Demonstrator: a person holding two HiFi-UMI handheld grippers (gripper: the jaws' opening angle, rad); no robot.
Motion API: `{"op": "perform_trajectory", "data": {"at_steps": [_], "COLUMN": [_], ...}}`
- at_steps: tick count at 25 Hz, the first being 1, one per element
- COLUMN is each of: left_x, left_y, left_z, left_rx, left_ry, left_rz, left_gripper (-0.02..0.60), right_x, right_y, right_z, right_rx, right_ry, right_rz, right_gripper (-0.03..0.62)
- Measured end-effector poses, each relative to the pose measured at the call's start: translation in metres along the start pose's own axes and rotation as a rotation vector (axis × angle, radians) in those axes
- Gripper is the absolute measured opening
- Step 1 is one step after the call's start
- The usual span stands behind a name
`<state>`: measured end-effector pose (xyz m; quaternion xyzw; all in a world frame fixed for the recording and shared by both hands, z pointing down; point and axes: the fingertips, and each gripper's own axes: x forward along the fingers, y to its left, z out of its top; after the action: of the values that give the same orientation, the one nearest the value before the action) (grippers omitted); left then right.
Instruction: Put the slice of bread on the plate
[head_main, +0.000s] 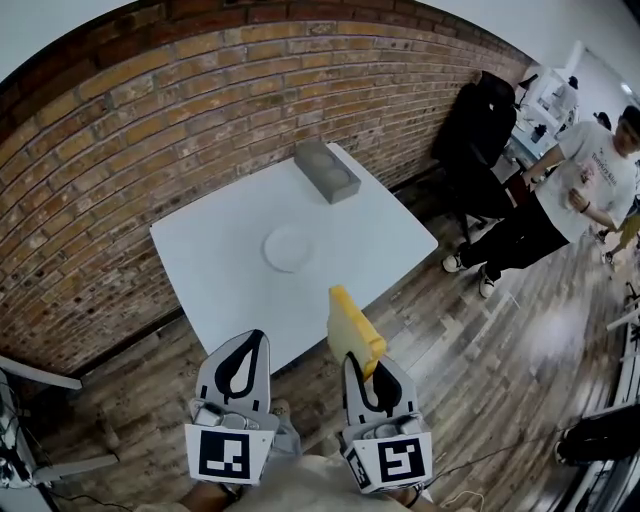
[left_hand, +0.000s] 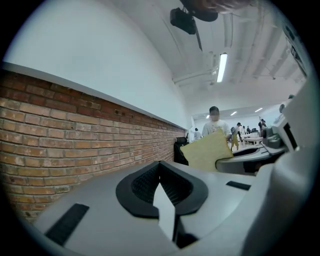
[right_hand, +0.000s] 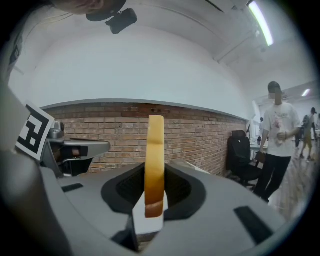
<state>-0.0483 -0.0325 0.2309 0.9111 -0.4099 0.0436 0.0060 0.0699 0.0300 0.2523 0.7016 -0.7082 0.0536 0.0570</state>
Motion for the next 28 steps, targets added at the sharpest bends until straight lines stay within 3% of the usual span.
{"op": "perform_trajectory", "data": {"at_steps": [9, 19, 28], "left_x": [0.053, 0.078, 0.097], "left_y": [0.027, 0.038, 0.045], "left_z": [-0.006, -0.001, -0.008], "left_rx": [-0.009, 0.004, -0.036], "left_ry": [0.022, 0.017, 0.027], "left_rz": [-0.044, -0.069, -0.042], "left_gripper": [0.009, 0.009, 0.009], "right_x": [0.055, 0.080, 0.107], "right_y": [-0.012, -0.016, -0.023], "right_z": [-0.001, 0.006, -0.001], "right_rx": [0.000, -0.016, -0.025], "right_ry": [0.028, 0.026, 0.059], "right_rz": [-0.027, -0.031, 0.015], "right_gripper": [0.092, 0.091, 0.091]}}
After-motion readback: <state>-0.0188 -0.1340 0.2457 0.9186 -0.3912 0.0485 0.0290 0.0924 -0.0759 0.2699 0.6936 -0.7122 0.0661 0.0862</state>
